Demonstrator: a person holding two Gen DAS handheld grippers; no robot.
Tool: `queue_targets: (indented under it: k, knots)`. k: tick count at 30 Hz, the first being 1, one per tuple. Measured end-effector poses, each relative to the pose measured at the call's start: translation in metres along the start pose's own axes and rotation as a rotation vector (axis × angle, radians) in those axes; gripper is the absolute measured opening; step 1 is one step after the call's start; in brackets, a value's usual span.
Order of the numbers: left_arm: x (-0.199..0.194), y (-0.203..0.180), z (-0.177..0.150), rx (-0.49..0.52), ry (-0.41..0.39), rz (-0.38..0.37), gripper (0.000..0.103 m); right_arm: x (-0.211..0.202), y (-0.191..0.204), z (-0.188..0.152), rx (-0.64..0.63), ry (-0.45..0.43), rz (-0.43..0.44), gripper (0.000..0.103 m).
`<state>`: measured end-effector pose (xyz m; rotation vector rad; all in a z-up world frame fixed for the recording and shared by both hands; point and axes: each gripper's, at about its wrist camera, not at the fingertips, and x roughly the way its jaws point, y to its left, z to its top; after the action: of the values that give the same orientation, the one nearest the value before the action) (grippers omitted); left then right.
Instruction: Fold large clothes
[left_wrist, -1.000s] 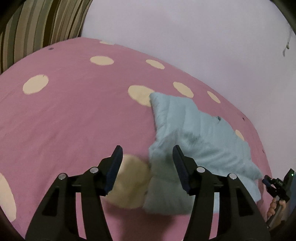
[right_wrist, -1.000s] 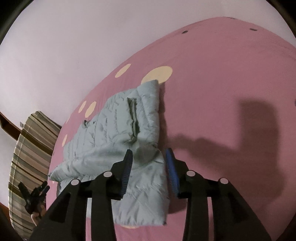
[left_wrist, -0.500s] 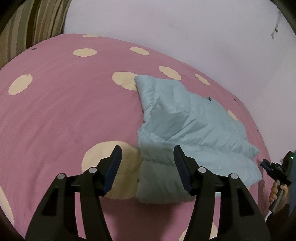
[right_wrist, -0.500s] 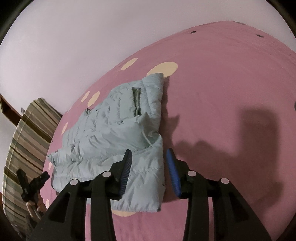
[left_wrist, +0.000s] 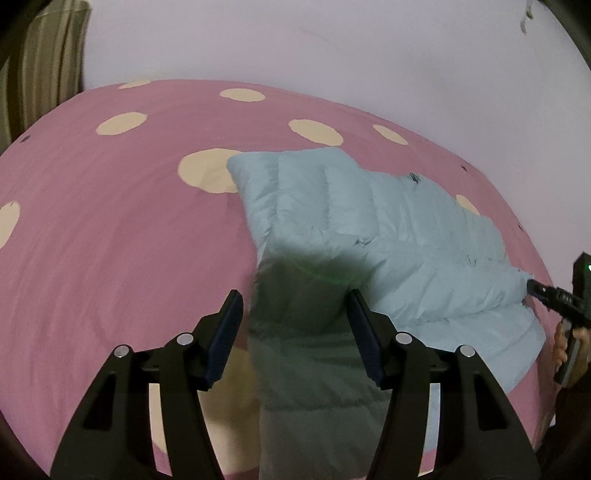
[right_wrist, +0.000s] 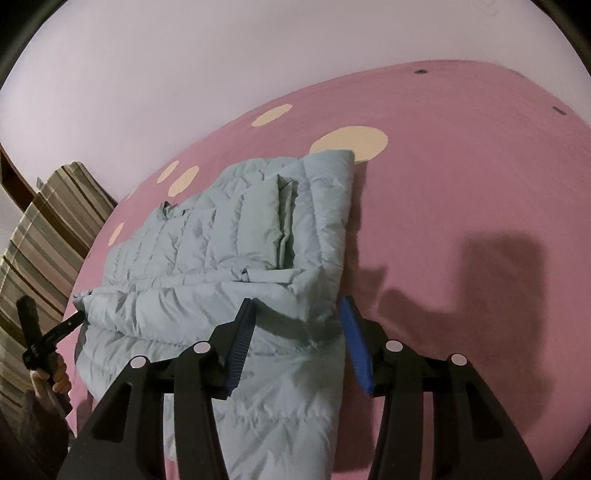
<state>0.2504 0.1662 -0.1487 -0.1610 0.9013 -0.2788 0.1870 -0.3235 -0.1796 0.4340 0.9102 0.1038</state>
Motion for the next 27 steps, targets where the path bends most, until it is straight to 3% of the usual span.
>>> queue_targets:
  k: [6,11,13,15,17,27]
  knots:
    - [0.018,0.001,0.009,0.023,0.040,-0.028,0.058,0.016,0.003,0.003,-0.026,0.031,0.010,0.052]
    - [0.025,-0.005,0.007,0.065,0.049,-0.010,0.030,0.019,0.013,-0.003,-0.091,0.018,-0.048,0.027]
    - [0.025,-0.009,0.005,0.088,0.043,0.010,0.015,0.018,0.017,-0.006,-0.113,0.007,-0.064,0.020]
    - [0.023,-0.013,0.004,0.097,0.031,0.019,0.007,0.016,0.019,-0.008,-0.127,-0.002,-0.079,0.014]
    - [0.017,-0.017,0.003,0.106,0.015,0.037,0.005,0.011,0.024,-0.011,-0.144,-0.014,-0.098,0.008]
    - [-0.042,-0.044,0.023,0.180,-0.132,0.101,0.003,-0.037,0.048,0.002,-0.193,-0.134,-0.134,0.005]
